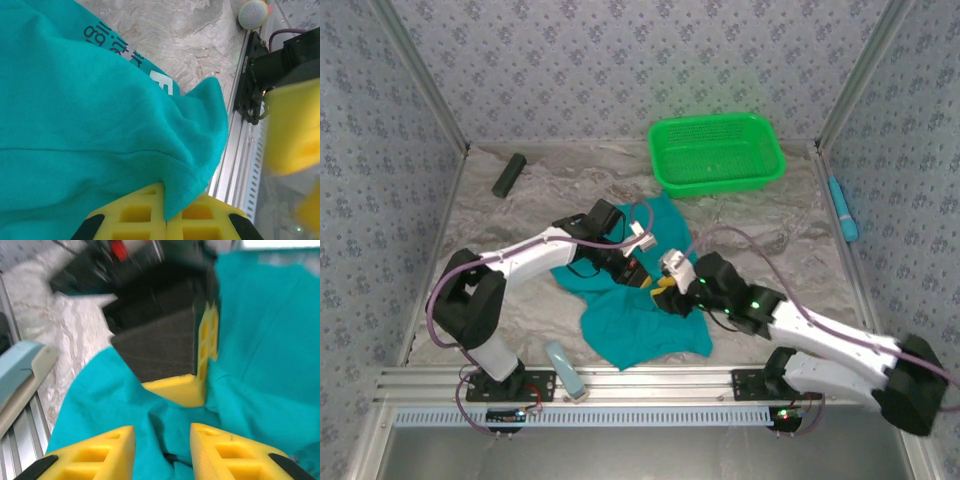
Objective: Fold the inside-out t-shirt
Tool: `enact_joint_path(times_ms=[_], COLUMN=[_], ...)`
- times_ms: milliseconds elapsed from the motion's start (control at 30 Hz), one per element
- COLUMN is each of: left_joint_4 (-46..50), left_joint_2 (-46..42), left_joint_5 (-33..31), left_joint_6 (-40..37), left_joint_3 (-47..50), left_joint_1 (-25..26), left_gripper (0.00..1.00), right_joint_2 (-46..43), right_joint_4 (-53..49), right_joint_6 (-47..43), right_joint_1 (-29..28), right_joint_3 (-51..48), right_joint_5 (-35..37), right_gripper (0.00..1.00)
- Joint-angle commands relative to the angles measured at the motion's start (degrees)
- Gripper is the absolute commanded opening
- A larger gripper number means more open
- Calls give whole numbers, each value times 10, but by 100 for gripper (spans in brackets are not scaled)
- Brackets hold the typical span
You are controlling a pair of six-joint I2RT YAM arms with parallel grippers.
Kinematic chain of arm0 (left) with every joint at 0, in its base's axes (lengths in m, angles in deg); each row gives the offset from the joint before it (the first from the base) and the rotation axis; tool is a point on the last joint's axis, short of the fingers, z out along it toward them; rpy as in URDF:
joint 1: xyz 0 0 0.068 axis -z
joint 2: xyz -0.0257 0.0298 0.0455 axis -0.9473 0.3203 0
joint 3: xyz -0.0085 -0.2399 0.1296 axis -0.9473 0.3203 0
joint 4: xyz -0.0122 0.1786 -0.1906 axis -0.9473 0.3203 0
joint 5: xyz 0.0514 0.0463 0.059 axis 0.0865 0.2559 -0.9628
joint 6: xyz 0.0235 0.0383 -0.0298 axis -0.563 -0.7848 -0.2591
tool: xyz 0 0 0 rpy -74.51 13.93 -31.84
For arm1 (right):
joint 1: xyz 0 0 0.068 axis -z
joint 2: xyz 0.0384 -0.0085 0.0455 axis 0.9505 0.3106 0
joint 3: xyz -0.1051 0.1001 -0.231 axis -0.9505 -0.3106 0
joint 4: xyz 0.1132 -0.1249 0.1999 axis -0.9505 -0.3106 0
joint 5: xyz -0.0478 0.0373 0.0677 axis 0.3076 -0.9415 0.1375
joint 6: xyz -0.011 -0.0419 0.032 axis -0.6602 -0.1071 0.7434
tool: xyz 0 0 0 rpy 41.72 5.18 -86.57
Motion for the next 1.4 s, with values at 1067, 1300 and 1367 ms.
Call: enact_joint_path(times_ms=[1067, 1300, 1367], left_joint_4=[32, 3, -3], left_joint_2=[33, 32, 31], left_joint_5=[138, 116, 102], left_joint_6=[-50, -49, -48], left_joint_3=[-16, 7, 17], left_joint_1=[-17, -48, -60], left_gripper=[0, 0, 1], right_joint_2=[190, 224, 229], right_joint_4=[85, 114, 97], right_joint_6=[273, 236, 225], right_joint_1=[59, 73, 73], right_joint_3=[37, 44, 48], right_joint_5=[-19, -144, -119], right_gripper=[35, 34, 13])
